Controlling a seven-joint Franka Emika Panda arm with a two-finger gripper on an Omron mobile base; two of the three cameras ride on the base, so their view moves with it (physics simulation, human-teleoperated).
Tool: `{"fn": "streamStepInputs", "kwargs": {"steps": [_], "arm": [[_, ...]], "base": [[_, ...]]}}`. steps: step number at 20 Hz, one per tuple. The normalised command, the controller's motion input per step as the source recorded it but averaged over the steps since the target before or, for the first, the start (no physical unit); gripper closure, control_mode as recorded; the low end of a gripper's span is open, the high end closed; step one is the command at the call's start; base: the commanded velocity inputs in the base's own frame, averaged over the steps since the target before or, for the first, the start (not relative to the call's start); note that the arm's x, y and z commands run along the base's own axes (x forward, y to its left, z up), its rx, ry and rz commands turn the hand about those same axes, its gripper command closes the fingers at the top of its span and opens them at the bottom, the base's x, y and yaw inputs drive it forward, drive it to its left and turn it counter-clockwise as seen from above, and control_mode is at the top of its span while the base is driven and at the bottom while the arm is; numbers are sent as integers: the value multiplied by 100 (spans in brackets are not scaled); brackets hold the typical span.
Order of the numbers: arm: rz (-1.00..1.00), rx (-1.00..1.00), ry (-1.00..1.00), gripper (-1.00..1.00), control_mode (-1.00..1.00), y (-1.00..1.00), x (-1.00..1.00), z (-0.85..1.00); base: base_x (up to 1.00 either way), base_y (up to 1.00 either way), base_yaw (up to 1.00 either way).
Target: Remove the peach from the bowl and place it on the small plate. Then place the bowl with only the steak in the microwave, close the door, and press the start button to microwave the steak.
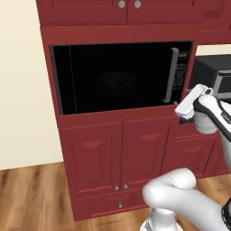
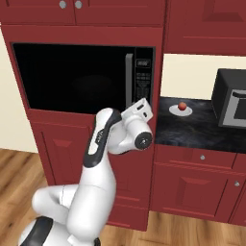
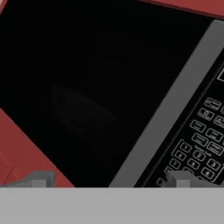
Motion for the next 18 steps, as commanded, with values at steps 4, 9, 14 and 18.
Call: {"fn": "streamStepInputs", "kwargs": {"steps": [4, 9, 14, 18], "arm": [[6, 2, 0, -100, -100, -20, 26, 0], [4, 2, 1, -100, -100, -20, 23, -3], [3, 0, 6, -100, -100, 0, 36, -15], [2, 0, 4, -100, -100, 0, 30, -12]], "base": [[0, 0, 0], [0, 0, 0], [0, 0, 0], [0, 0, 0]]}}
